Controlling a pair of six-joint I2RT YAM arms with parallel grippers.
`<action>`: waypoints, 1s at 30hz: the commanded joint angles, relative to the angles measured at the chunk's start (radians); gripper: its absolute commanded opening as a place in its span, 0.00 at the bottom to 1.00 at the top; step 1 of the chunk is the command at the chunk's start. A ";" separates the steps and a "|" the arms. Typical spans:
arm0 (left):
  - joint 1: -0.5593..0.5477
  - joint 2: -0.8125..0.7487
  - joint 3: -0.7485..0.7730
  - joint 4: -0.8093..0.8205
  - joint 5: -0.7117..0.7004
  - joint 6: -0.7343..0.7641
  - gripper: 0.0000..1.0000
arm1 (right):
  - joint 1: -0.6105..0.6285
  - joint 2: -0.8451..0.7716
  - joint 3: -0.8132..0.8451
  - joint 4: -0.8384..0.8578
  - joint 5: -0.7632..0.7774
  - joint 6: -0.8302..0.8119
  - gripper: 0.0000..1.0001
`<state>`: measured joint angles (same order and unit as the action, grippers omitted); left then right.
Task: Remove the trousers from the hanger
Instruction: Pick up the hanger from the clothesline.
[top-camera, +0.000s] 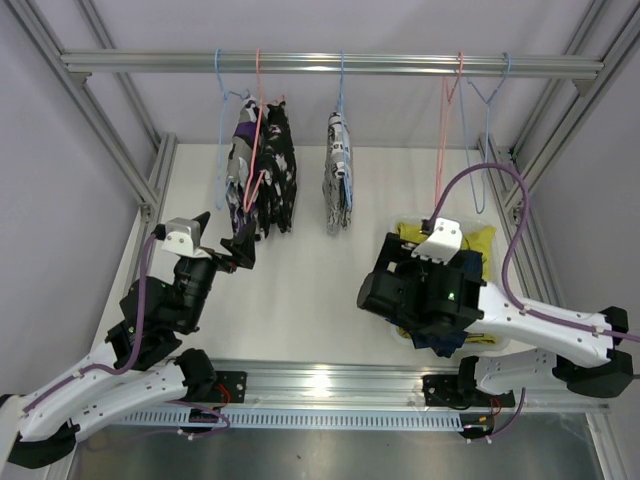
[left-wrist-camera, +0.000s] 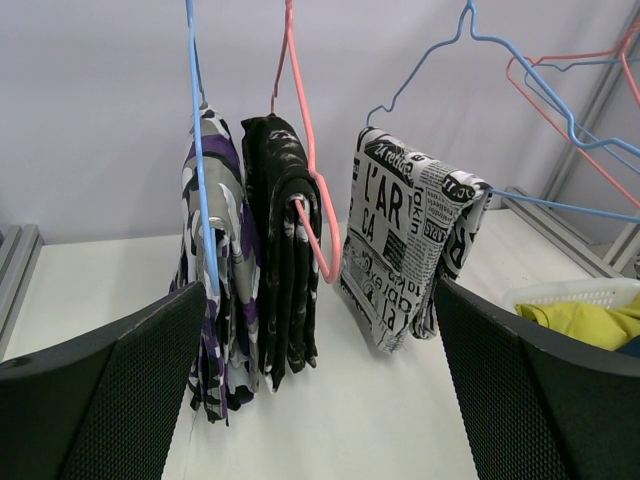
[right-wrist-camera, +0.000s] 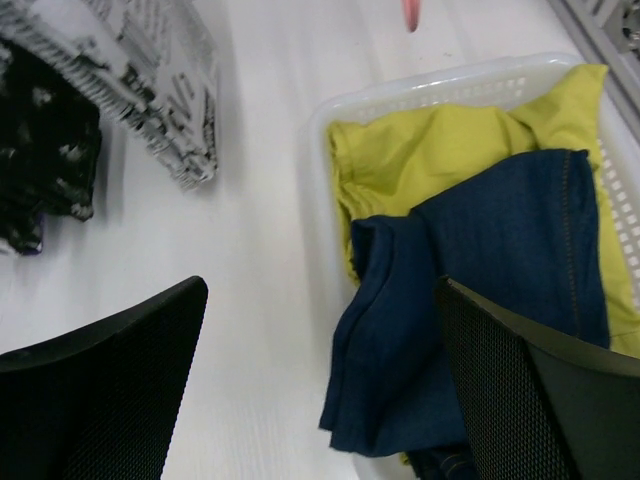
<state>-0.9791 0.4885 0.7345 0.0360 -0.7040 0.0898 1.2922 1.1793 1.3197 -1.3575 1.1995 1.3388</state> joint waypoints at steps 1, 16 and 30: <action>0.007 -0.008 0.009 0.013 -0.002 0.008 0.99 | 0.059 0.032 0.064 -0.161 0.075 0.102 0.99; 0.008 -0.007 0.003 0.028 -0.020 0.027 0.99 | 0.248 0.241 0.251 -0.163 0.040 0.020 0.99; 0.007 -0.004 0.009 0.016 0.003 0.027 0.99 | 0.195 0.286 0.506 0.528 0.098 -0.835 0.99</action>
<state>-0.9791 0.4881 0.7345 0.0360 -0.7010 0.0986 1.5440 1.5181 1.7393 -1.1717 1.2526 0.8719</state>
